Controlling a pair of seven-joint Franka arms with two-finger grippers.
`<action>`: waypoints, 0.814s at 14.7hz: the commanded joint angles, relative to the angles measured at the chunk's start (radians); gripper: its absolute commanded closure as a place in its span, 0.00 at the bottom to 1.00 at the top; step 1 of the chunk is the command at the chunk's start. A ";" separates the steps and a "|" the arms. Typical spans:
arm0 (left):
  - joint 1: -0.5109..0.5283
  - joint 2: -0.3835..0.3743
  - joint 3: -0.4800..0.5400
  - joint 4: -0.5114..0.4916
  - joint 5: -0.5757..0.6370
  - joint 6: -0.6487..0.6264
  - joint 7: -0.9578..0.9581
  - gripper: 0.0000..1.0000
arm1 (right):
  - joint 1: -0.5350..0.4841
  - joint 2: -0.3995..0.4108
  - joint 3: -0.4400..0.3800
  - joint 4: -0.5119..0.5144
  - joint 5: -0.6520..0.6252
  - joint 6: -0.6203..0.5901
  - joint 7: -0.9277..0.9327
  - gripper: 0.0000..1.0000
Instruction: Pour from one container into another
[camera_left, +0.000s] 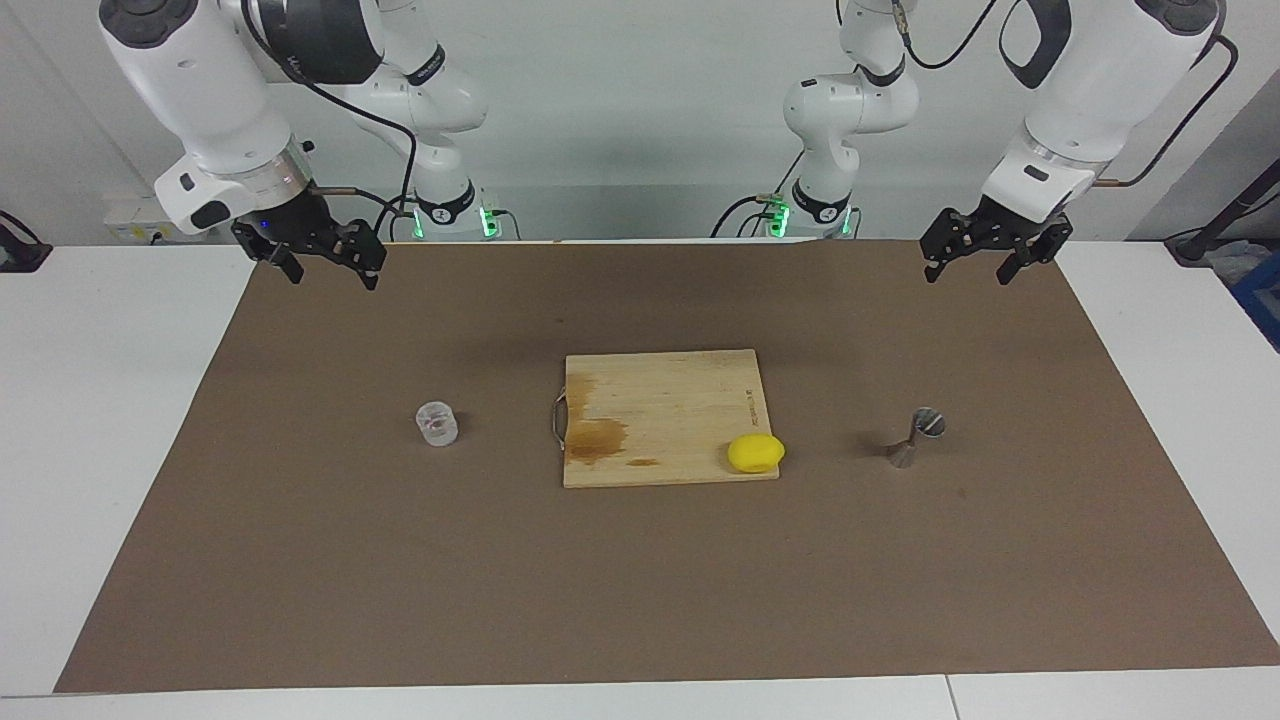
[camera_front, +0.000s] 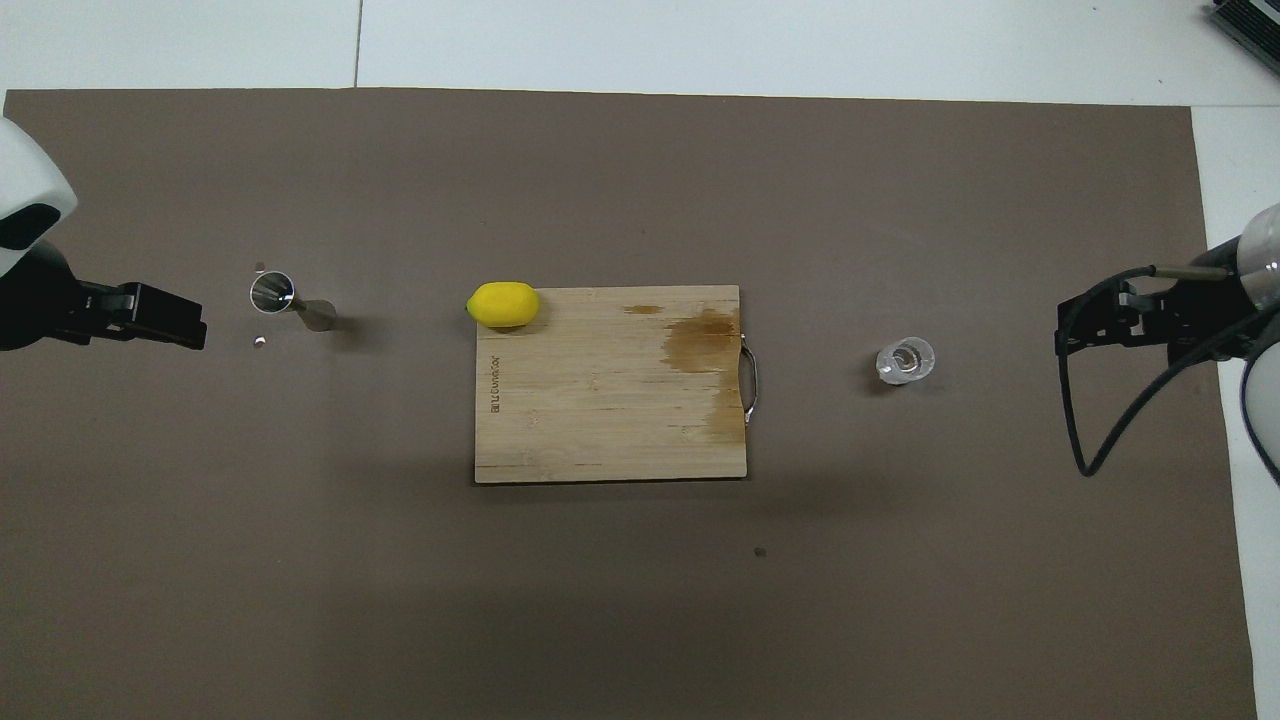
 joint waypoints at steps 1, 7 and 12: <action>-0.008 -0.005 0.012 0.007 0.000 -0.022 0.024 0.00 | -0.009 -0.013 0.005 -0.011 -0.009 -0.002 -0.021 0.00; -0.011 -0.005 0.010 0.008 -0.002 -0.012 0.021 0.00 | -0.009 -0.013 0.005 -0.011 -0.009 0.000 -0.021 0.00; -0.026 -0.008 0.004 -0.002 -0.002 -0.005 0.017 0.00 | -0.009 -0.013 0.005 -0.011 -0.009 -0.002 -0.021 0.00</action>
